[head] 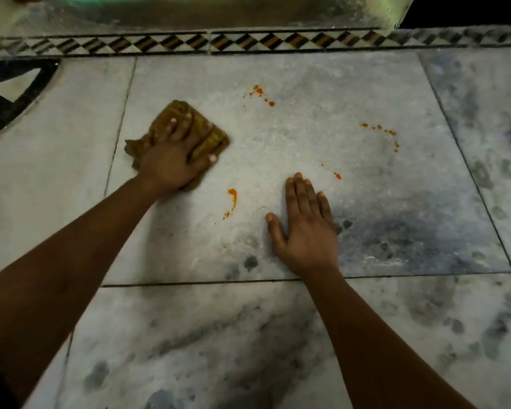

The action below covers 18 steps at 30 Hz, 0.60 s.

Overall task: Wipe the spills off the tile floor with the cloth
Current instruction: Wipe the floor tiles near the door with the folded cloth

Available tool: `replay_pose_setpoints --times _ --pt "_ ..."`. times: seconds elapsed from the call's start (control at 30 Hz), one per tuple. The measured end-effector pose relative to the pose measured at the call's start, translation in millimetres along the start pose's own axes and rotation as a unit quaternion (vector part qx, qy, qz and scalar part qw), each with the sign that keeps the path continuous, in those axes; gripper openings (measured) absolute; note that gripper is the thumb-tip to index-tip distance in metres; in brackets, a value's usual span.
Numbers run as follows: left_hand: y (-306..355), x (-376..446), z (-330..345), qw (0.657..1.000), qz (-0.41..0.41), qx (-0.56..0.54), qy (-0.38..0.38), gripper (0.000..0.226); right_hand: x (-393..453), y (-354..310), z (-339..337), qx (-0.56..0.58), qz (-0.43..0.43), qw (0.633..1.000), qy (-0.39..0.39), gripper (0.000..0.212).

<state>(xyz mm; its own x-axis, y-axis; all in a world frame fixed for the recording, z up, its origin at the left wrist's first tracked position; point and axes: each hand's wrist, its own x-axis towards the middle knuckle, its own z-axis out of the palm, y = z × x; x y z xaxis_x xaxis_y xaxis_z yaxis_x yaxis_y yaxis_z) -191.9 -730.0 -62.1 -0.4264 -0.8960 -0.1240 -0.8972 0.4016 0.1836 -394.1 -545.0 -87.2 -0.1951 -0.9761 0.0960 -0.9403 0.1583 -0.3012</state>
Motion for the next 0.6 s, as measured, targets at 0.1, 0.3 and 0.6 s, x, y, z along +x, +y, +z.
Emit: replay_pose_setpoints --times 0.1,0.3,0.6 --pt "-21 -30 -9 0.998 0.023 -0.024 0.059 0.076 1 1 0 -0.001 -0.003 1.0 -0.004 0.074" --pt "2 29 -29 0.997 -0.029 -0.031 0.058 0.053 0 3 -2 -0.009 -0.018 0.999 -0.031 0.084" --pt "15 -20 -32 0.99 -0.092 -0.069 0.087 0.037 -22 57 -20 -0.012 0.151 0.985 0.083 0.077"
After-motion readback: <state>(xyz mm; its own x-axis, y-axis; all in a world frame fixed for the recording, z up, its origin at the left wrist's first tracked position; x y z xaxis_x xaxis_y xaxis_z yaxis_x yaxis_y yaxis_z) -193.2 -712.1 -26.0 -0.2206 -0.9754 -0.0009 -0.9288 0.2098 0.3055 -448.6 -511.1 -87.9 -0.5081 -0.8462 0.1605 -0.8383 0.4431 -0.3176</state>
